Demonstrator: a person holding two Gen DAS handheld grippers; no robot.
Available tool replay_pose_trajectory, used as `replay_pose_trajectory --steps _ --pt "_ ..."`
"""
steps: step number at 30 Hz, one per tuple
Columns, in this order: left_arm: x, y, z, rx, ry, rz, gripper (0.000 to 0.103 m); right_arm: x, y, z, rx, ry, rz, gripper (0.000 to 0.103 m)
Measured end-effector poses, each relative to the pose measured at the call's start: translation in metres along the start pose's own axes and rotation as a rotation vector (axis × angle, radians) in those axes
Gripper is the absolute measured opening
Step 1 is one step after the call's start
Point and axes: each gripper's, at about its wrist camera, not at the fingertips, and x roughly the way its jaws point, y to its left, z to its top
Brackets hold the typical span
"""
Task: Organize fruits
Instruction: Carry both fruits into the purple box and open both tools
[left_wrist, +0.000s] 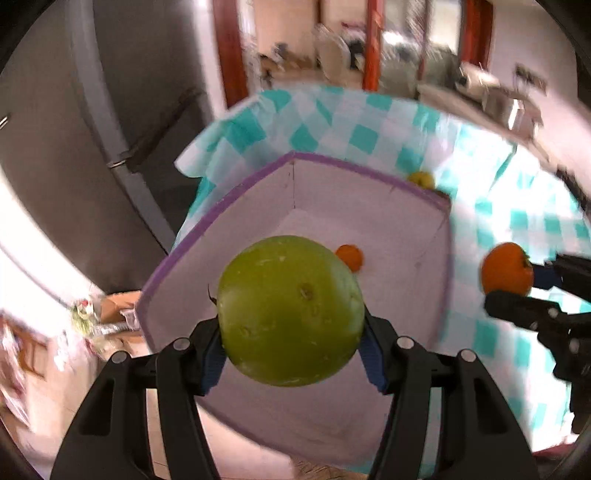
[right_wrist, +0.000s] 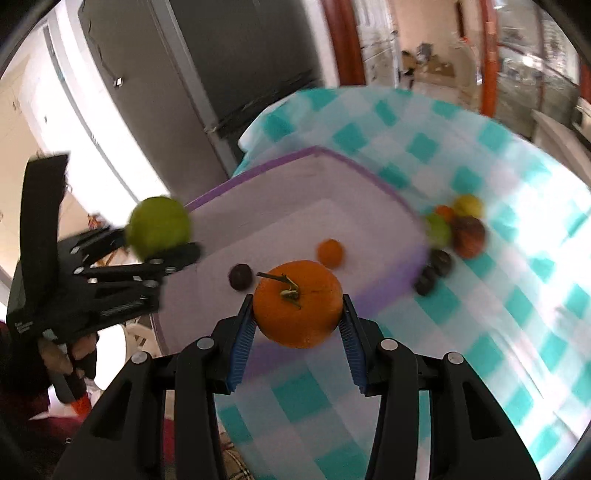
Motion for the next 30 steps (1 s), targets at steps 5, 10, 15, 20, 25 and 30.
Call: replay_pose_trajectory --steps 5,10,15,20,25,30 --pt "0.066 0.016 0.026 0.129 0.141 -0.030 0.061 0.089 0.026 0.020 -0.038 0.227 -0.069 0.045" --pt "0.134 0.026 0.043 0.218 0.287 -0.080 0.061 0.146 0.040 0.020 -0.072 0.406 -0.125 0.045" --pt "0.168 0.028 0.046 0.234 0.373 -0.117 0.061 0.172 0.045 0.013 -0.096 0.511 -0.179 0.045" --pt "0.187 0.028 0.042 0.258 0.431 -0.129 0.061 0.180 0.040 0.014 -0.101 0.559 -0.231 0.045" --pt "0.196 0.029 0.037 0.266 0.465 -0.123 0.061 0.189 0.040 0.015 -0.118 0.602 -0.236 0.046" --pt "0.203 0.039 0.036 0.231 0.501 -0.083 0.061 0.190 0.041 0.016 -0.135 0.599 -0.225 0.054"
